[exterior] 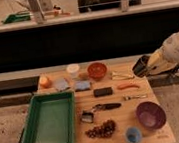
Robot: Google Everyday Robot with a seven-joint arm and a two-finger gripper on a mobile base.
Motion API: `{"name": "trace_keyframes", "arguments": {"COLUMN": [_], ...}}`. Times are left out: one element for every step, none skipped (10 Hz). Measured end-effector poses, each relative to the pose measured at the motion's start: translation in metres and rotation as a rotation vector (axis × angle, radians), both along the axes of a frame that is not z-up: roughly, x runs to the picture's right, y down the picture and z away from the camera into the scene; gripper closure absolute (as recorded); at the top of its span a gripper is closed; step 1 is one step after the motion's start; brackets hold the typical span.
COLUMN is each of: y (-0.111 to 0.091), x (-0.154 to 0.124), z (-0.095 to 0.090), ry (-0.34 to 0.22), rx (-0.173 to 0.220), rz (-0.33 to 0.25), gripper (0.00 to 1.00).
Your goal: Stack cups on top of each other
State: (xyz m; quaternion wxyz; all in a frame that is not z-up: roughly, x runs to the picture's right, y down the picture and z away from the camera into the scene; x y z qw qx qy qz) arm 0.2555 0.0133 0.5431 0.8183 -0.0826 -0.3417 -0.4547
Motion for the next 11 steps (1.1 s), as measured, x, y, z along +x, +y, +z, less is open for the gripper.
{"name": "trace_keyframes", "arguments": {"y": [0.003, 0.009, 0.018, 0.024, 0.033, 0.045, 0.054, 0.065, 0.075, 0.086, 0.095], "x": [-0.004, -0.011, -0.012, -0.018, -0.021, -0.022, -0.023, -0.028, -0.029, -0.033, -0.036], "z": [-0.002, -0.007, -0.011, -0.013, -0.012, -0.013, -0.012, -0.009, -0.008, -0.009, -0.01], "ry": [-0.005, -0.017, -0.022, -0.035, -0.044, -0.052, -0.064, -0.08, -0.094, -0.115, -0.133], "rx": [0.001, 0.009, 0.011, 0.01, 0.008, 0.009, 0.012, 0.019, 0.023, 0.026, 0.027], "rz": [-0.009, -0.031, -0.05, -0.076, -0.104, -0.137, -0.171, -0.223, -0.267, -0.315, -0.35], "gripper": [0.96, 0.96, 0.96, 0.96, 0.96, 0.96, 0.96, 0.96, 0.96, 0.96, 0.96]}}
